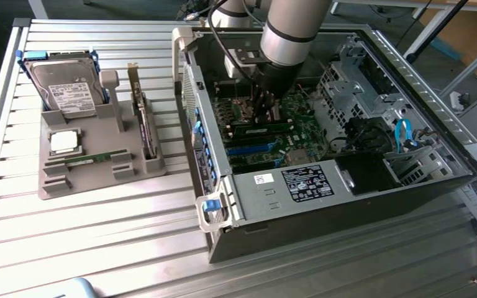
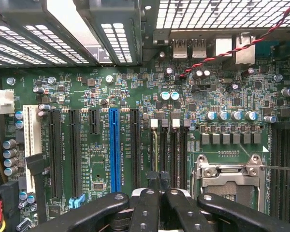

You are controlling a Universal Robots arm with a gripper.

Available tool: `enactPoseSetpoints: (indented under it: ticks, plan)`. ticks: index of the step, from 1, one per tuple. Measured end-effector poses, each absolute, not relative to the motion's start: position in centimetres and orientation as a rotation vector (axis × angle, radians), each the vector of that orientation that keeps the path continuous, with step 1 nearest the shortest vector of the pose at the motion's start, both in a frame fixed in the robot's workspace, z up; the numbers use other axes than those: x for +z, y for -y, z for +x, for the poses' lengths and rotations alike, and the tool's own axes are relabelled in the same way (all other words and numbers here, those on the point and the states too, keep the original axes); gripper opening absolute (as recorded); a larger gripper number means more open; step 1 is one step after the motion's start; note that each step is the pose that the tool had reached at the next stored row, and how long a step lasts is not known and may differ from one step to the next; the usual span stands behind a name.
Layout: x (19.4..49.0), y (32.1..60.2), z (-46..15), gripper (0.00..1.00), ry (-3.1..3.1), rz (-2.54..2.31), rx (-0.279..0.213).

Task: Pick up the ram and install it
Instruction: 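Press down the ram until it locks into place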

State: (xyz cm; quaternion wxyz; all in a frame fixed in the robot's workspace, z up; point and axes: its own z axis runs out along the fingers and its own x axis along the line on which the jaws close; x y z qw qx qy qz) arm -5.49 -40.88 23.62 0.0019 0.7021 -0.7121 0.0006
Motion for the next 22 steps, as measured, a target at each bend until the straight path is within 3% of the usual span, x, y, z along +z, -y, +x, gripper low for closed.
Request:
enactPoseSetpoints:
  ticks: [22]
  plan:
    - [23.09,40.89,-5.49,0.1,2.234,2.203,0.002]
